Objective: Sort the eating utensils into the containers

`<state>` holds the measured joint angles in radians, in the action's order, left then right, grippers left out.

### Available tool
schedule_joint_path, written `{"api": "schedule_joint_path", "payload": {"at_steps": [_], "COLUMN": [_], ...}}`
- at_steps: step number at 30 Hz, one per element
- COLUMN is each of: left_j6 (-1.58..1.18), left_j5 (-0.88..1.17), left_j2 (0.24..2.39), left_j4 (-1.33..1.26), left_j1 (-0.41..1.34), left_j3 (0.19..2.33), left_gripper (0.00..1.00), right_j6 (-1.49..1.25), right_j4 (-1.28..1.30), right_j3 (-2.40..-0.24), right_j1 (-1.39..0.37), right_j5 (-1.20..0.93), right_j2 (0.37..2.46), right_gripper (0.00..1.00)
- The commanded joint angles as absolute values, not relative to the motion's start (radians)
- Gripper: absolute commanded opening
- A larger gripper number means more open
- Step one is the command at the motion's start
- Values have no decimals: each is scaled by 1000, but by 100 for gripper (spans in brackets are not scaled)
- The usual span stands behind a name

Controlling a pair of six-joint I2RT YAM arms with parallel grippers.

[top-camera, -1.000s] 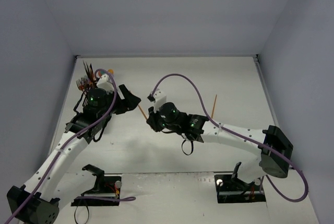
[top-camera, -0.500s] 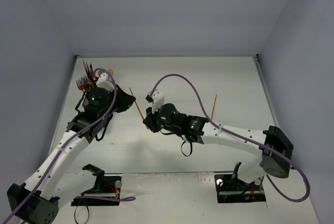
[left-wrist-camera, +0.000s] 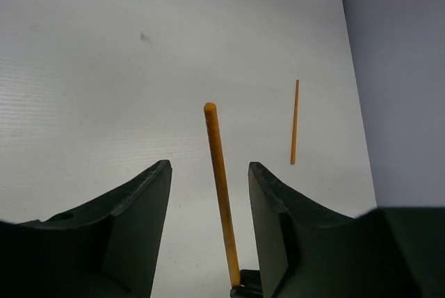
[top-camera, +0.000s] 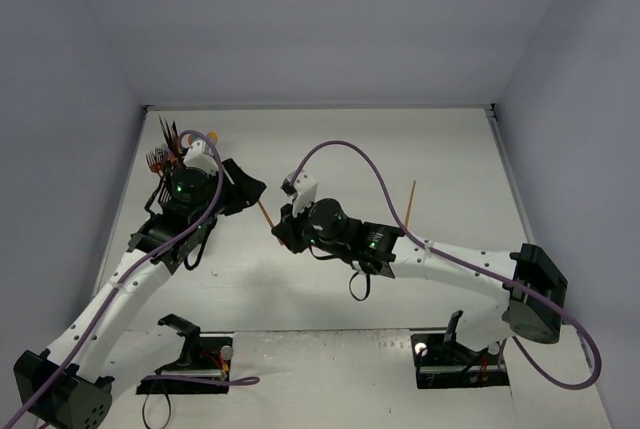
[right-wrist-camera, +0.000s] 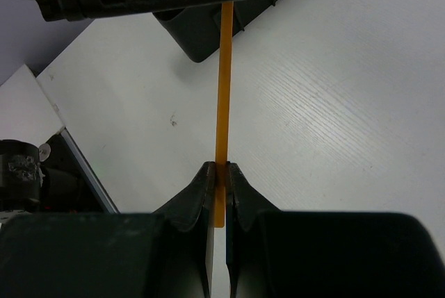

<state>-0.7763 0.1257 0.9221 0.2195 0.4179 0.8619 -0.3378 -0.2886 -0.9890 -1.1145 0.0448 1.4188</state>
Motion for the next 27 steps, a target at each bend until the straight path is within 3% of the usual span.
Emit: {"api": "schedule_joint_path", "payload": {"at_steps": [1, 5, 6, 9, 13, 17, 23, 27], "left_j6": [-792, -792, -790, -785, -748, -595, -297, -172], "left_j5": [119, 114, 112, 104, 85, -48, -319, -345], "left_j2": [931, 922, 919, 908, 899, 899, 940, 989], "left_j4": [162, 151, 149, 141, 144, 210, 224, 126], "left_j1": [424, 426, 426, 426, 426, 425, 383, 251], "left_j3": [904, 902, 901, 897, 905, 951, 1016, 1028], "left_gripper": [36, 2, 0, 0, 0, 0, 0, 0], "right_j6": [-330, -330, -330, -333, -342, -346, -366, -403], "right_j4": [-377, -377, -379, -379, -379, -371, -283, -220], "right_j3": [-987, -985, -984, -982, -974, -949, -881, -795], "right_j1": [-1121, -1121, -1121, -1121, -1121, -1115, -1049, -957], "right_j5": [48, 48, 46, 46, 58, 105, 164, 187], "right_j2": [1373, 1377, 1379, 1384, 1384, 1352, 1265, 1162], "right_gripper": [0, 0, 0, 6, 38, 59, 61, 61]}}
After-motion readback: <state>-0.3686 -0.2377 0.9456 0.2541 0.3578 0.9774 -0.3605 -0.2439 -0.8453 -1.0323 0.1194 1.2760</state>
